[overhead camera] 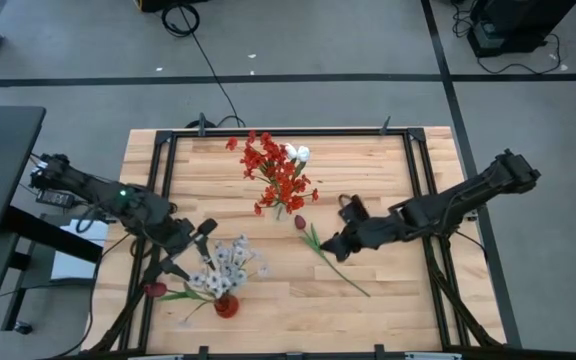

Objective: Sort flowers into vase by color
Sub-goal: Put the white flowers into the red vase, then put the red flower into the red vase

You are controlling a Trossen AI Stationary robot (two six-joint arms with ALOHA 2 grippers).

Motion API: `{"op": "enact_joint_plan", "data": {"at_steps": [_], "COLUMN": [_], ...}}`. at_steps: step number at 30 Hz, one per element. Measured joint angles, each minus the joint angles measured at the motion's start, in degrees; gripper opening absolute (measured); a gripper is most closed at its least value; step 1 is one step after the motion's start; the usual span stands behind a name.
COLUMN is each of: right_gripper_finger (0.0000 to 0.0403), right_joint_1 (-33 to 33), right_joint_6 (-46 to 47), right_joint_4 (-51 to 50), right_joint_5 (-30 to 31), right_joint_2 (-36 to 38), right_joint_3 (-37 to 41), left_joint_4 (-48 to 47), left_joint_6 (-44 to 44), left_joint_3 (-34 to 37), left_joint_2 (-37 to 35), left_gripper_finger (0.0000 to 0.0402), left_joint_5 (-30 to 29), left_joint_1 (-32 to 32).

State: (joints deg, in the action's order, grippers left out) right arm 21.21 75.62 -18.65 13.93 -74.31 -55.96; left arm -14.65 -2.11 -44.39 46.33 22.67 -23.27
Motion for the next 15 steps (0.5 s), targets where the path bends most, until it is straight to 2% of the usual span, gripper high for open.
{"op": "enact_joint_plan", "data": {"at_steps": [4,9,12,15], "right_gripper_finger": [0.0168,0.0195,0.0208,0.0209], "right_joint_1": [0.0,0.0,0.0,0.0], "right_joint_6": [-2.1,-4.8,-6.9,-7.1], "right_joint_4": [0.0,0.0,-0.1,-3.2], "right_joint_5": [-5.3,-7.5,-8.3,-8.5], "right_joint_2": [-4.2,-9.2,-12.4,-16.0], "right_joint_3": [0.0,0.0,0.0,0.0], "left_joint_4": [-7.9,-16.0,-22.3,-27.4], "left_joint_6": [-0.3,-3.7,-5.9,-8.8], "left_joint_3": [-4.6,-10.2,-15.3,-20.4], "left_joint_2": [0.2,0.2,0.2,0.2], "left_gripper_finger": [0.0243,0.0243,0.0243,0.0243], "left_joint_5": [-1.3,-4.1,-9.3,-18.4], "left_joint_1": [0.0,0.0,0.0,0.0]}}
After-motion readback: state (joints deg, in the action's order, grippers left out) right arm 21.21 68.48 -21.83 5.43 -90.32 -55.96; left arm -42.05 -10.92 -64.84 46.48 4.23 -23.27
